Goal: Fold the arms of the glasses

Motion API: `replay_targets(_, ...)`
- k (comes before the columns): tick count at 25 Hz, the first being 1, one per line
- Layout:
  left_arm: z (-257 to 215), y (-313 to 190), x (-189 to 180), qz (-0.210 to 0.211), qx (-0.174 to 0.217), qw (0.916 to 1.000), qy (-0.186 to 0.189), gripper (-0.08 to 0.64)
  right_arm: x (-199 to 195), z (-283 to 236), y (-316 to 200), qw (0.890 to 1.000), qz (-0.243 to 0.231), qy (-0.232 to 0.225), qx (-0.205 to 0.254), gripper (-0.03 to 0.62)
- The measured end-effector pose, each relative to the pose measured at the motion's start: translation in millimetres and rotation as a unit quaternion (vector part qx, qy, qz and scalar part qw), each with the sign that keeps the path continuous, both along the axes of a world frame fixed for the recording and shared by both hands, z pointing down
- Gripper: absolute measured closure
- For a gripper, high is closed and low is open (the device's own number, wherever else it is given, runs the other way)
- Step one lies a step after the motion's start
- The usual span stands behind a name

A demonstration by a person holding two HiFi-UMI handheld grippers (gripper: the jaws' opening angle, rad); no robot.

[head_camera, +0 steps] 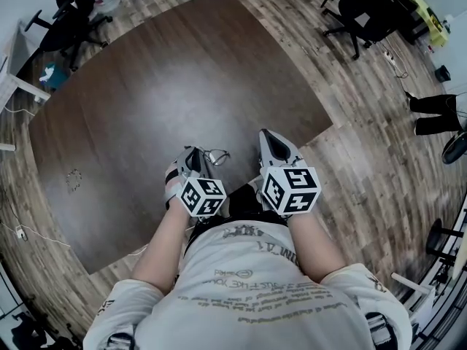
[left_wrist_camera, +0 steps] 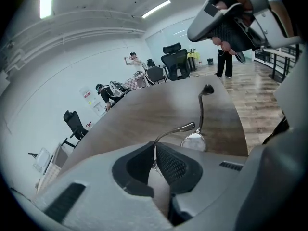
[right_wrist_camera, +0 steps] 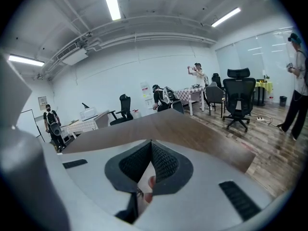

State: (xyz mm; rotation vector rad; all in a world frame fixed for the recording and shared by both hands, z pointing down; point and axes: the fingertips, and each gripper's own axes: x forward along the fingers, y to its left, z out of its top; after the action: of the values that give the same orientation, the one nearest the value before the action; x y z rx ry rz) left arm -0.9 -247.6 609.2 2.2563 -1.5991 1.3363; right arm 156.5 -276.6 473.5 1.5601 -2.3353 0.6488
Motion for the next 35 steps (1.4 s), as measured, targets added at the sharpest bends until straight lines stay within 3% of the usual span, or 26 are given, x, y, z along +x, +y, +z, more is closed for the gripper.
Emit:
replay_targets(6, 11, 6, 15, 0.046, 0.006, 0.9976, -0.05, 0.534, 10, 6, 7, 1.0, 0.011, 0.0, -0.007, 0.581)
replay_targets(12, 28, 13, 31, 0.095, 0.02, 0.9883, -0.118, 0.528, 27, 9, 13, 1.0, 0.026, -0.001, -0.01, 0.581)
replay_targets(17, 44, 15, 37, 0.113, 0.015, 0.9834, -0.142, 0.52, 38, 13, 20, 0.999, 0.042, -0.001, -0.013, 0.581)
replay_targets(28, 63, 16, 49, 0.103, -0.01, 0.9863, -0.129, 0.52, 61, 21, 31, 0.998, 0.062, 0.0, -0.017, 0.581)
replay_targets(35, 57, 14, 47, 0.094, -0.016, 0.9895, -0.108, 0.52, 49, 24, 29, 0.999, 0.041, 0.007, -0.018, 0.581)
